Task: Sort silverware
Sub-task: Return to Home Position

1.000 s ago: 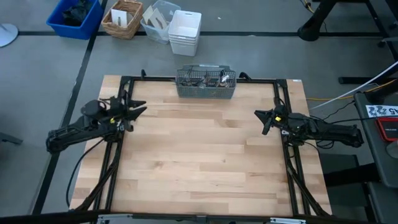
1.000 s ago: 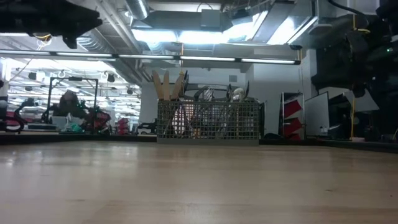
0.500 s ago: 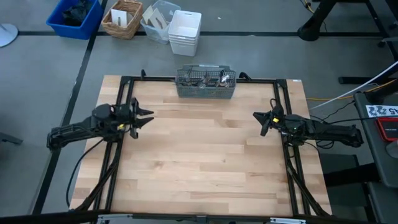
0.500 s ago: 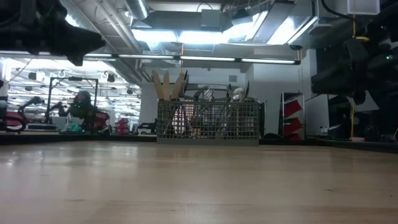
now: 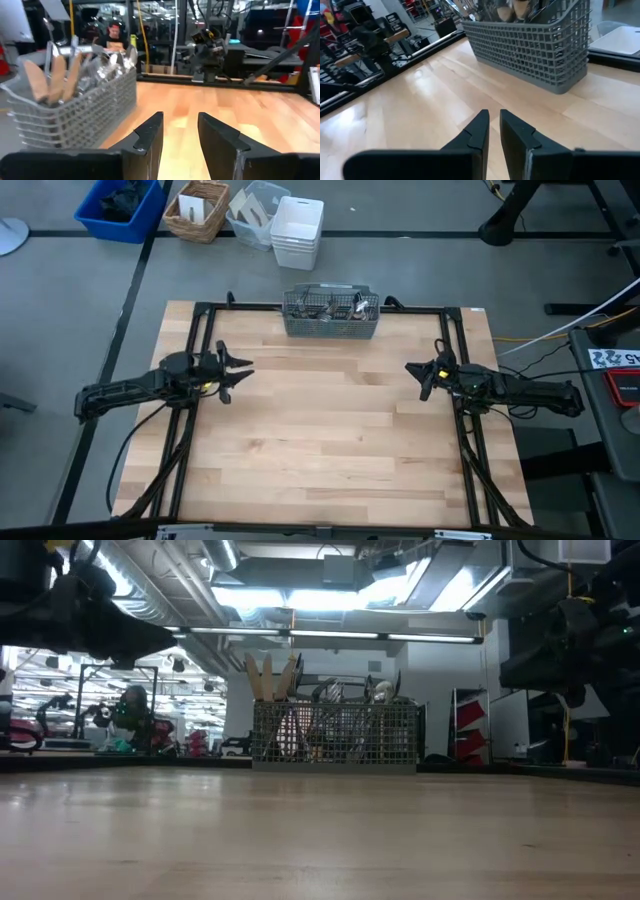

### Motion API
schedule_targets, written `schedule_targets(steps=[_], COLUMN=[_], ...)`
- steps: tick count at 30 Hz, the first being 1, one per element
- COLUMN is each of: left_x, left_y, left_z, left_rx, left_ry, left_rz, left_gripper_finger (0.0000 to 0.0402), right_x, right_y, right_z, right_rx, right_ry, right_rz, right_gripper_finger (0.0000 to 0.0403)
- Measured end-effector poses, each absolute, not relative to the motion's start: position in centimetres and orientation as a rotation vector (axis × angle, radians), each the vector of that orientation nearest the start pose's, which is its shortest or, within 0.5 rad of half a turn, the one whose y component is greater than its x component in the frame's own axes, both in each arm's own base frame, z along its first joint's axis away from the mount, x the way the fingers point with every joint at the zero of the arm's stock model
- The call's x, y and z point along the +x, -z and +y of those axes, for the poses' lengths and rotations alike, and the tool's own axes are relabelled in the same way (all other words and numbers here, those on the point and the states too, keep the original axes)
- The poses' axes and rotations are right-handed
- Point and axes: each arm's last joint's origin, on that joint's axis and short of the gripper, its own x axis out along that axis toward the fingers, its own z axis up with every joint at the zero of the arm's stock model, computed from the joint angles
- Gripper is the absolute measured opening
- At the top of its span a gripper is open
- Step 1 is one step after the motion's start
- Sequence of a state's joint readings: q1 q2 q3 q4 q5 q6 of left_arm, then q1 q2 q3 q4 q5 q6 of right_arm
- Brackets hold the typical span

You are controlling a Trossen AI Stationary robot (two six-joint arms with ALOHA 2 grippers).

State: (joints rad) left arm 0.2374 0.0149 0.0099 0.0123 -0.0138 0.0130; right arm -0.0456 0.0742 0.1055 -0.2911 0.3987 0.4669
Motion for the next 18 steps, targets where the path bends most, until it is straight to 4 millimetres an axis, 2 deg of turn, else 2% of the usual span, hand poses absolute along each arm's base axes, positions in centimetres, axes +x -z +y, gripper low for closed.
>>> schedule_targets(steps=[6,15,18], left_x=[9.49,9.5,9.5], left_y=[-16.66,-16.65,-16.64], left_z=[2.59,2.59,2.59], left_rx=[0.137,0.184,0.185], left_ry=[-0.284,-0.284,-0.284], left_rz=[0.017,0.025,0.025], left_gripper_finger=[0.0115,0.0115,0.0115], right_x=[9.05,9.07,9.08], right_y=[-16.62,-16.61,-16.62], right_z=[-1.49,-1.47,-1.47], right_rx=[0.384,0.384,0.333], right_ry=[0.474,0.465,0.46], right_rz=[0.163,0.165,0.175], right_gripper_finger=[0.0049,0.0049,0.0049])
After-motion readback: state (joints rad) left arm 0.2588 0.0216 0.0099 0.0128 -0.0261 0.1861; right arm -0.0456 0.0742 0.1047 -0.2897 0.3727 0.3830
